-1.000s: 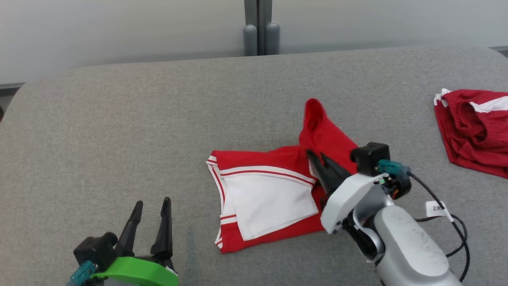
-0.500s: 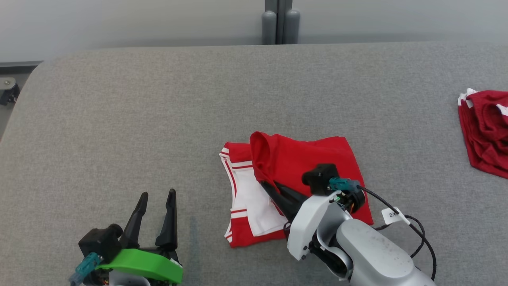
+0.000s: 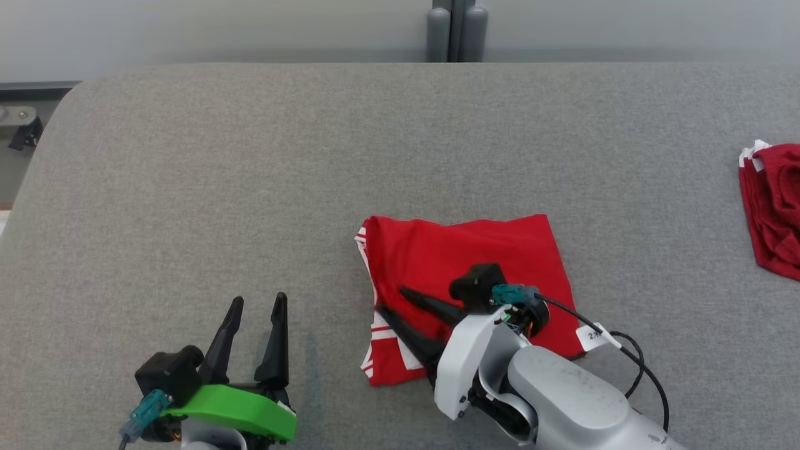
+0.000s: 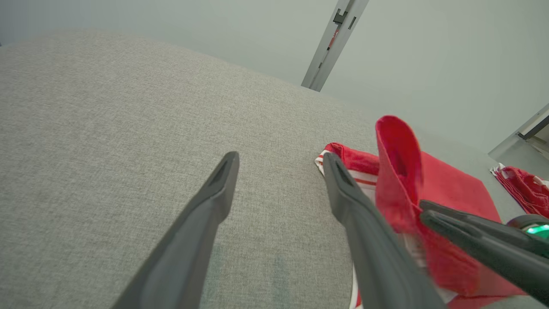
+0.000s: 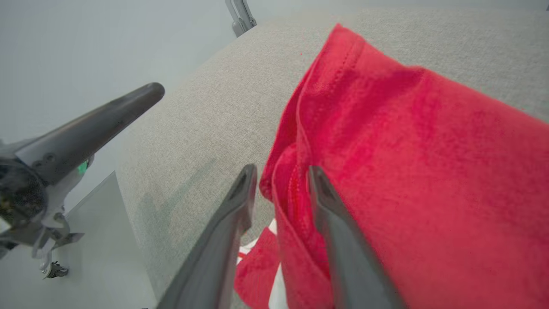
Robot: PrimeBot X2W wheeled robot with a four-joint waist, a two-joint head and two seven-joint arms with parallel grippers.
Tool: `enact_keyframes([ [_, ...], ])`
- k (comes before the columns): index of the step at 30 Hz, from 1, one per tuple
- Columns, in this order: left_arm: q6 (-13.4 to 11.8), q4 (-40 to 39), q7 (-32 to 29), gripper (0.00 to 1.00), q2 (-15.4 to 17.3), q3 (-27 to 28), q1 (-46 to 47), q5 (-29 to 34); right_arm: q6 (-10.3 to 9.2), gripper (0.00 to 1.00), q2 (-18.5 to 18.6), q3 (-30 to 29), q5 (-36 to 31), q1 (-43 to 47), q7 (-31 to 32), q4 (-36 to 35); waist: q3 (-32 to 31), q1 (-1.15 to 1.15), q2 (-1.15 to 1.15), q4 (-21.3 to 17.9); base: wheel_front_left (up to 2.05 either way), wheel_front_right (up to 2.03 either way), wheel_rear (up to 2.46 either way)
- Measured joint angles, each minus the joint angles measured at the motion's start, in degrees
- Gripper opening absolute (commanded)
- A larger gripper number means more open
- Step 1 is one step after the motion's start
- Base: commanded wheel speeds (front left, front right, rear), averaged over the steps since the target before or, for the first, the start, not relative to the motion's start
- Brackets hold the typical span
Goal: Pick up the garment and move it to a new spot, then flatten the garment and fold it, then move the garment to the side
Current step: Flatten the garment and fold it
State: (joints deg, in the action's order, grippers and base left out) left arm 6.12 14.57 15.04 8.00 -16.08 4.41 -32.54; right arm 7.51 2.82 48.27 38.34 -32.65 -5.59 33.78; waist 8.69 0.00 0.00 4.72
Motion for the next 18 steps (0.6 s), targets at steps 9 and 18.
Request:
enact_keyframes([
  [9, 0.43, 0.69, 0.00, 1.00, -0.27, -0.16, 0.13, 0.55, 0.00, 1.00, -0.03, 1.00, 3.63, -1.79, -5.17, 1.22, -1.02, 0.00, 0.00, -0.56, 0.00, 0.00, 0.00],
  [18, 0.69, 0.30, 0.00, 1.00, -0.81, -1.15, 0.66, 2.67, 0.00, 1.00, -0.01, -9.20, -4.17, -3.66, -9.15, 5.93, -2.71, 0.00, 0.00, -2.30, 0.00, 0.00, 0.00],
])
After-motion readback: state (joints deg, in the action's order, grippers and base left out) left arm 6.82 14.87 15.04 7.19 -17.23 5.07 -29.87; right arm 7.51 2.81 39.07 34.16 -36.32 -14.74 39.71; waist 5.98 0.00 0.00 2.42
